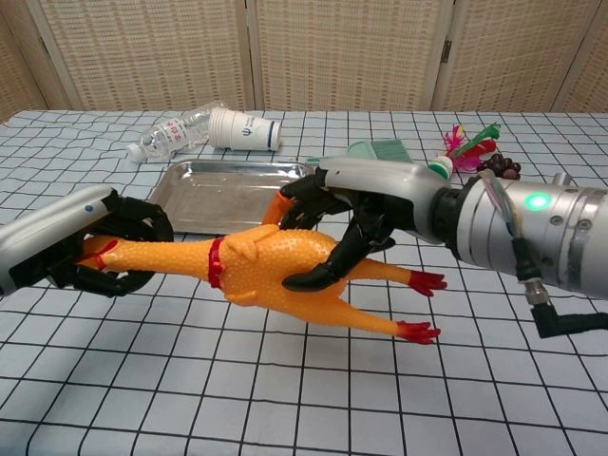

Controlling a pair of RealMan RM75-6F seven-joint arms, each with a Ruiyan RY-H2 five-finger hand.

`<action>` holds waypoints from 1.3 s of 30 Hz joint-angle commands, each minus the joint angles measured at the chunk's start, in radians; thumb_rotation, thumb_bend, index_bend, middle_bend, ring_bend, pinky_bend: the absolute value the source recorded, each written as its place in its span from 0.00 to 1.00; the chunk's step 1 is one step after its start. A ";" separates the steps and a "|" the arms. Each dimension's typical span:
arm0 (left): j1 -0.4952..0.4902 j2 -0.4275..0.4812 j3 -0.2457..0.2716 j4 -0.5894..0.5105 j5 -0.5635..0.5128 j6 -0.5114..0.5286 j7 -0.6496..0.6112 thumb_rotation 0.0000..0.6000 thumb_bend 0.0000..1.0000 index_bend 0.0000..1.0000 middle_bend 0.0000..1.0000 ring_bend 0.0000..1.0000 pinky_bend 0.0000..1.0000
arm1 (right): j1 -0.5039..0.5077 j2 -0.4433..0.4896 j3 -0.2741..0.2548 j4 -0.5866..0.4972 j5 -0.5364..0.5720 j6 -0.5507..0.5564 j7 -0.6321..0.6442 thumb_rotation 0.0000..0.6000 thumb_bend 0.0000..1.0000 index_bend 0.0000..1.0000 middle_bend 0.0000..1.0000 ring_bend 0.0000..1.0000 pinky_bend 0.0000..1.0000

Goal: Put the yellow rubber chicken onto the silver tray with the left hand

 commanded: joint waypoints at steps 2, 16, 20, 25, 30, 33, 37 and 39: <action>-0.001 -0.001 -0.002 0.003 -0.004 -0.002 -0.003 1.00 0.74 0.87 0.67 0.59 0.65 | -0.005 -0.003 -0.003 0.001 -0.014 0.018 -0.019 1.00 0.45 1.00 0.83 0.90 1.00; -0.011 -0.010 -0.013 0.017 -0.018 -0.016 -0.001 1.00 0.74 0.87 0.67 0.59 0.65 | 0.025 0.100 -0.024 -0.017 -0.041 -0.172 0.071 1.00 0.19 0.00 0.01 0.00 0.11; -0.018 -0.009 -0.022 0.020 -0.024 -0.021 0.000 1.00 0.74 0.87 0.67 0.59 0.65 | -0.007 0.120 -0.023 -0.019 -0.134 -0.145 0.128 1.00 0.12 0.00 0.00 0.00 0.01; -0.029 -0.007 -0.038 0.047 -0.008 -0.003 0.024 1.00 0.74 0.87 0.67 0.59 0.65 | -0.060 0.186 -0.036 -0.050 -0.256 -0.092 0.214 1.00 0.12 0.00 0.00 0.00 0.00; -0.039 0.001 -0.058 0.036 -0.048 -0.032 0.006 1.00 0.74 0.87 0.67 0.59 0.65 | -0.092 0.248 -0.054 -0.052 -0.347 -0.060 0.309 1.00 0.12 0.00 0.00 0.00 0.00; -0.049 0.003 -0.076 0.033 -0.075 -0.051 -0.001 1.00 0.74 0.87 0.67 0.59 0.65 | -0.105 0.282 -0.060 -0.055 -0.385 -0.039 0.345 1.00 0.12 0.00 0.00 0.00 0.00; -0.080 0.015 -0.126 0.006 -0.168 -0.134 -0.045 1.00 0.74 0.87 0.67 0.59 0.65 | -0.133 0.335 -0.076 -0.061 -0.431 0.004 0.383 1.00 0.12 0.00 0.00 0.00 0.00; -0.107 0.026 -0.161 -0.011 -0.230 -0.198 -0.070 1.00 0.74 0.87 0.67 0.59 0.65 | -0.148 0.366 -0.089 -0.060 -0.452 0.024 0.407 1.00 0.12 0.00 0.00 0.00 0.00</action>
